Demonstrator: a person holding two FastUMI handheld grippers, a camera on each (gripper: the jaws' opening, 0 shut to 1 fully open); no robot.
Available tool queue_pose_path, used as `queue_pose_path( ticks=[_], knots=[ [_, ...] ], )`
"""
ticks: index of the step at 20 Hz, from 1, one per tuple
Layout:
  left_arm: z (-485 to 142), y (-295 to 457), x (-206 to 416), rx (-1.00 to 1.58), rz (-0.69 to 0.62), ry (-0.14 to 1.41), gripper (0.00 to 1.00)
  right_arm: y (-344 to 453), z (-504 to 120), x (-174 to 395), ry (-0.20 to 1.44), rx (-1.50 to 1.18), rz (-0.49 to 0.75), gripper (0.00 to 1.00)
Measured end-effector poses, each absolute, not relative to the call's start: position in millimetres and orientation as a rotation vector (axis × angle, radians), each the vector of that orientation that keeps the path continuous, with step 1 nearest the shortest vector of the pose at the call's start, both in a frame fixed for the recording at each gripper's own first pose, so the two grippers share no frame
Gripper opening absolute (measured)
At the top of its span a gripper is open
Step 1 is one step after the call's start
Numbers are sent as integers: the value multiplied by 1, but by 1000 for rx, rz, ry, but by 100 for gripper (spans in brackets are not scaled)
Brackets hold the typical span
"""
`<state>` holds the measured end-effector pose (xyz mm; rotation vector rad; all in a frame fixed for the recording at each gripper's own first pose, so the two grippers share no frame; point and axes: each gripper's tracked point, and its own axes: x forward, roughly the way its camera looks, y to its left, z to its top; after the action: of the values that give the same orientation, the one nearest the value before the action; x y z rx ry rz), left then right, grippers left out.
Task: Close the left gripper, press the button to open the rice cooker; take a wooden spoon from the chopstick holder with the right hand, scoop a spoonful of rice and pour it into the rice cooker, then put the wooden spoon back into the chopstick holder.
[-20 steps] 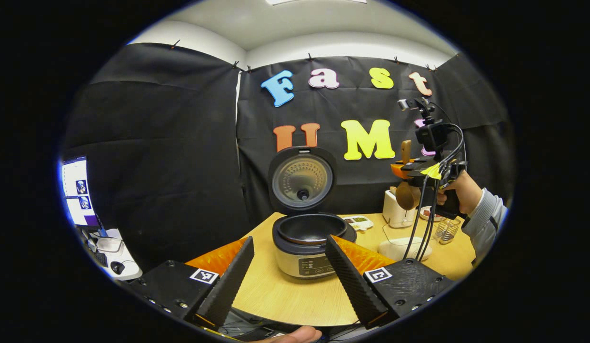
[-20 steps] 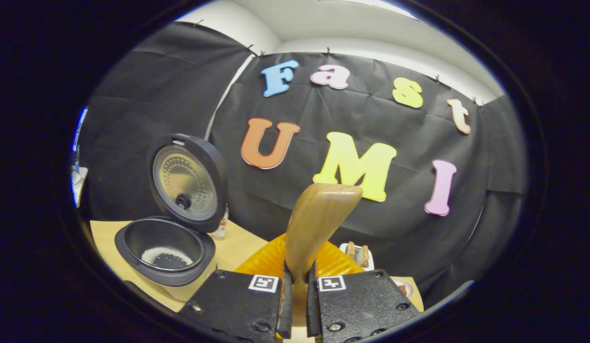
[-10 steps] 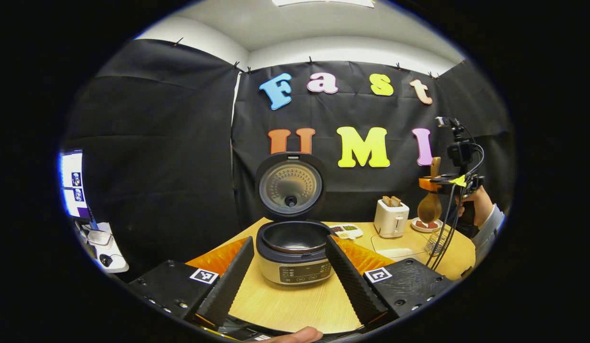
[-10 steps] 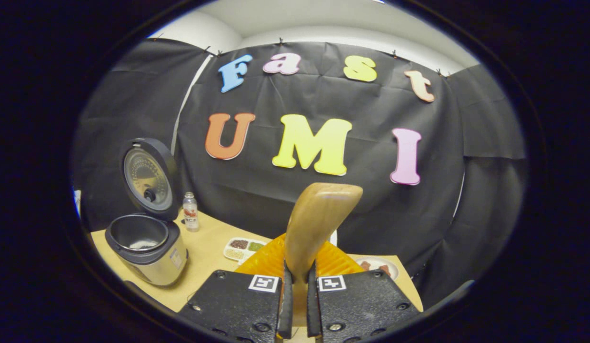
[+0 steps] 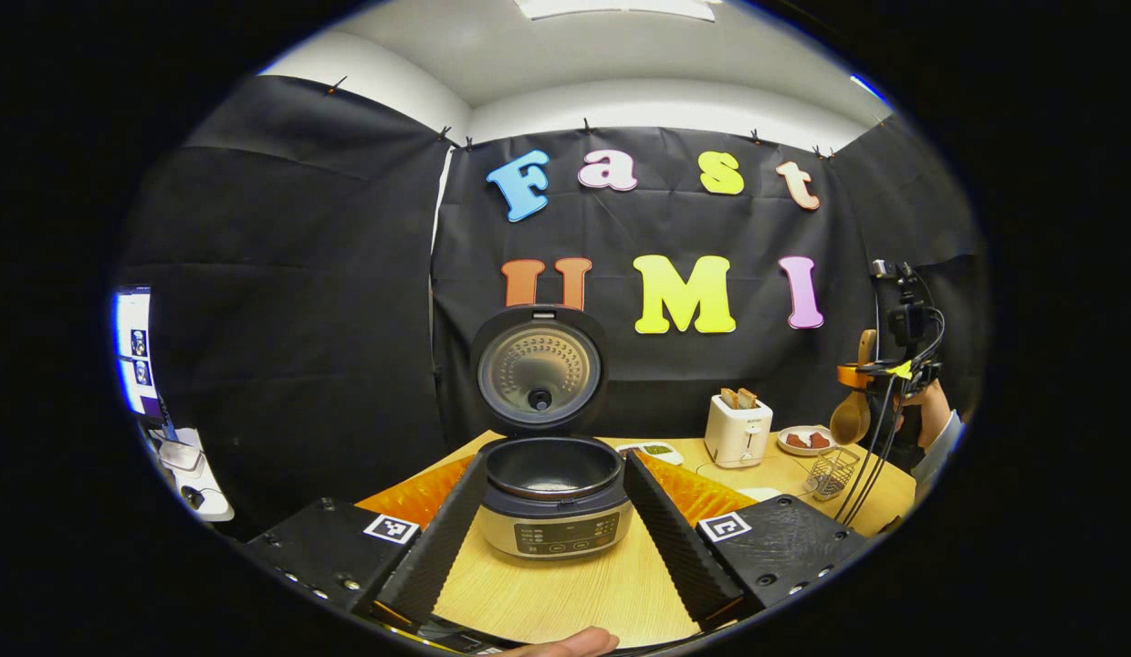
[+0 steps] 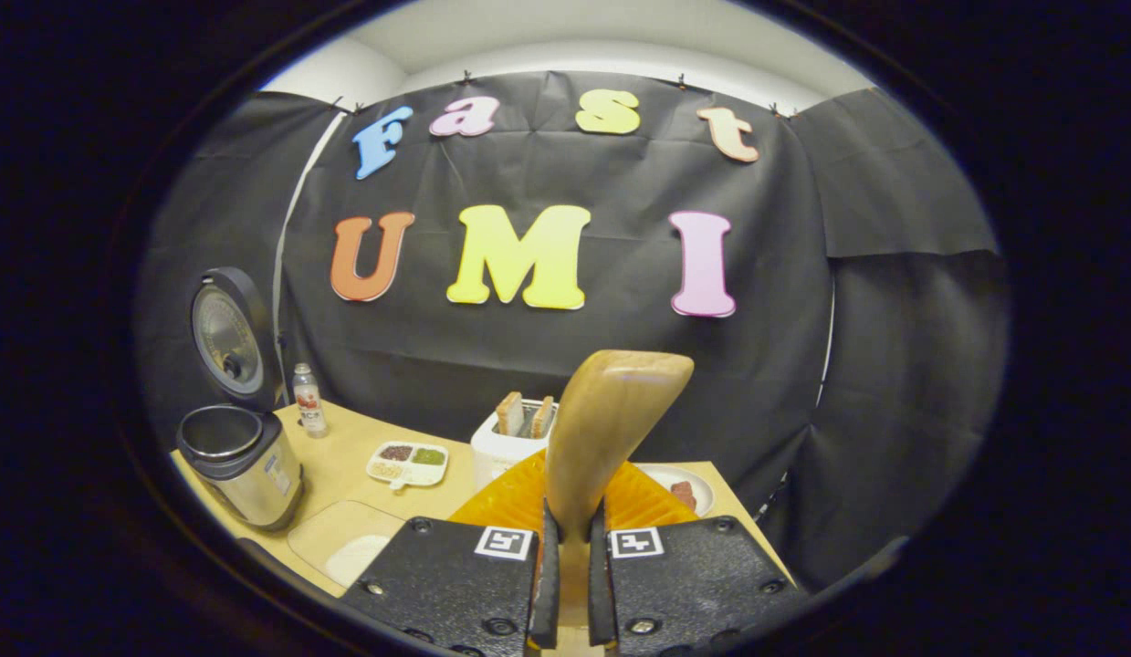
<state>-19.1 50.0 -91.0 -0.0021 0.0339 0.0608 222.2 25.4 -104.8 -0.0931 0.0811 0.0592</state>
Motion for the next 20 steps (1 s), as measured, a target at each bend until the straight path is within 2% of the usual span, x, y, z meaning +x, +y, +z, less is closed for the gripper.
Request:
queue_pose_path(
  ticks=[9, 13, 16, 20],
  knots=[
    [-94, 29, -7, -4, 37, 47, 96, -16, -155, 255, 118, 26, 13, 19],
    [-93, 30, -3, 5, 43, 52, 96, -24, -150, 260, 102, 129, 37, 24],
    [-94, 27, -1, -9, 31, 57, 96, -46, -130, 254, 42, 136, -33, 63],
    [-94, 30, 8, -17, 29, 54, 96, -49, -109, 237, 18, 101, -55, 100]
  ],
)
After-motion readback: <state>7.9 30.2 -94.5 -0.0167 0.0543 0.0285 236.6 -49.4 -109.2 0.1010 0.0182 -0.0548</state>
